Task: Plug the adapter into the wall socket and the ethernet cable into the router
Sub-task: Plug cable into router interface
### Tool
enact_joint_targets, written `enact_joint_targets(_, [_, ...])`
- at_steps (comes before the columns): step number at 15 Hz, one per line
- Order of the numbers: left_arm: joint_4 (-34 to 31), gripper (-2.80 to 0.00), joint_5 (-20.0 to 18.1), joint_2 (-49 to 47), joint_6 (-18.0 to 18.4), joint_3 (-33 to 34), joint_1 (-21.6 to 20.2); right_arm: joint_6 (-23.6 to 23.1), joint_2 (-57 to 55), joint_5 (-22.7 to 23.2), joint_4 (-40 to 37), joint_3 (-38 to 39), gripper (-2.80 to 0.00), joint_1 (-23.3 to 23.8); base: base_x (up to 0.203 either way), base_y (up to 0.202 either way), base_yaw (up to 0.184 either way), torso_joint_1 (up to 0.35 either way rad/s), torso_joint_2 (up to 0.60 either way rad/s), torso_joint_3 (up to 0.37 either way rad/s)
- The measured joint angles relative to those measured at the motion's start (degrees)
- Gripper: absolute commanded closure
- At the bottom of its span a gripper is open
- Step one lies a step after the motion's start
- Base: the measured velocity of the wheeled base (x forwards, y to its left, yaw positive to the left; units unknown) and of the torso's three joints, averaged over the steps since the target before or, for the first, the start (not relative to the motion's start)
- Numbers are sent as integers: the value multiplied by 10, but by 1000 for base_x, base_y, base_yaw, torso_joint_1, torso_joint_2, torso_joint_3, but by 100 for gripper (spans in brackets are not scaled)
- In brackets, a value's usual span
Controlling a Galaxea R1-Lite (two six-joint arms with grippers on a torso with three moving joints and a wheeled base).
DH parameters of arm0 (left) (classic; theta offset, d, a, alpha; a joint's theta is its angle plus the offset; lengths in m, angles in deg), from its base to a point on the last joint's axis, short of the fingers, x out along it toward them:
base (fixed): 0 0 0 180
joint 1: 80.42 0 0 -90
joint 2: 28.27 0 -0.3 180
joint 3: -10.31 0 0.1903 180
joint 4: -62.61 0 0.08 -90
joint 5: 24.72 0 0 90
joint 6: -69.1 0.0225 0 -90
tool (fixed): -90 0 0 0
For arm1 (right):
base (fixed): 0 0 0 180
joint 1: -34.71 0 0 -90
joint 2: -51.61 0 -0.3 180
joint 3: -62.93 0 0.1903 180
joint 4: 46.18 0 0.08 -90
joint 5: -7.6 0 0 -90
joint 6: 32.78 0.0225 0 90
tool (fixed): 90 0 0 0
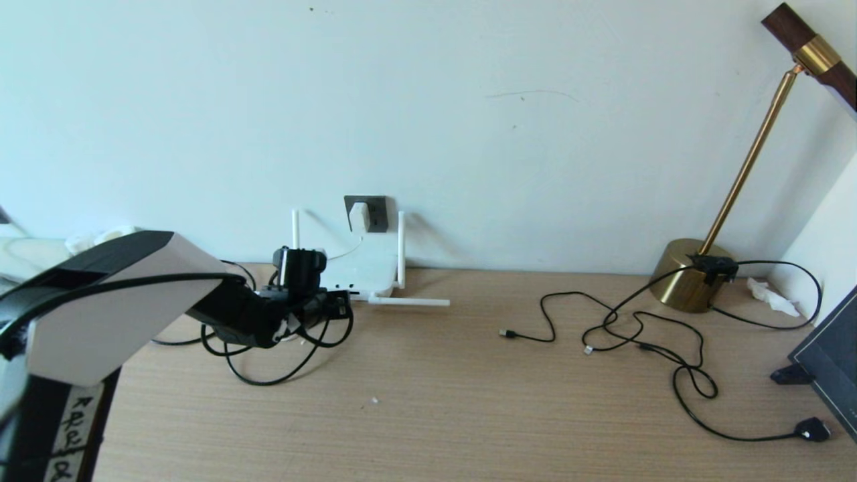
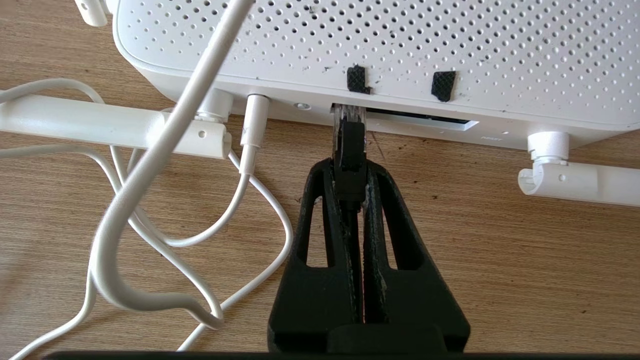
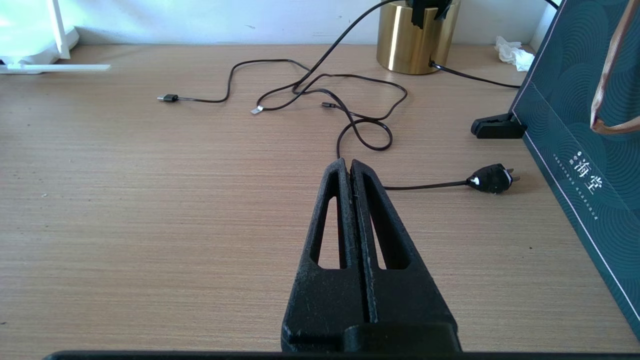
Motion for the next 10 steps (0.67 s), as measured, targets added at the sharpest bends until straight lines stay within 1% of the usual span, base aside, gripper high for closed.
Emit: enact_joint_targets(10, [4,0,0,7,0,18,4,0,0,0,0,0,0,0,0,0,0,0,0,0])
